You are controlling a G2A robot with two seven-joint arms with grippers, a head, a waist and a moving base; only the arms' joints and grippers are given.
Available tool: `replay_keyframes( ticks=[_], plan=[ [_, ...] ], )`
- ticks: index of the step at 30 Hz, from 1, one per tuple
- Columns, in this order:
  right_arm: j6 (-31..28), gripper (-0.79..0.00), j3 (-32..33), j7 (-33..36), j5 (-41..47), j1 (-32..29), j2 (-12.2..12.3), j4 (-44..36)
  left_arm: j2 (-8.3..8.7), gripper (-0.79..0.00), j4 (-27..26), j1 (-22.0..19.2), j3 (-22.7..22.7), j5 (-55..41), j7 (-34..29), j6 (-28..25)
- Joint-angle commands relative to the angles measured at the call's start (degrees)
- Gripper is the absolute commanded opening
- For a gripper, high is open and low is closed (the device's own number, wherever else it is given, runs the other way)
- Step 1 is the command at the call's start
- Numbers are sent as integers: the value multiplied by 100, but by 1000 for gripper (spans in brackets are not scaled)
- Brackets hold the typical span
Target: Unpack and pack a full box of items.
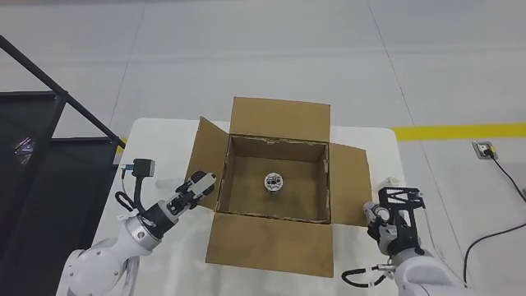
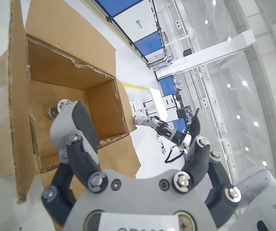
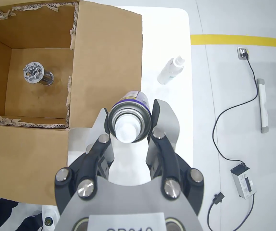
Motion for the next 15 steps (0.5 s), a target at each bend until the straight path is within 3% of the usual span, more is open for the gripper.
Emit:
replay_keyframes(
  ticks=[1,6,15],
  plan=[
    [-71,-785,38,-104,270,-73,-5,0,0,0,0,0,0,0,0,0],
    [-276,-785,361,-329,927,-246,-3,188,0,0,0,0,0,0,0,0],
    [0,-785,795,-542,1526,-87,-18,552,0,0,0,0,0,0,0,0]
  ],
)
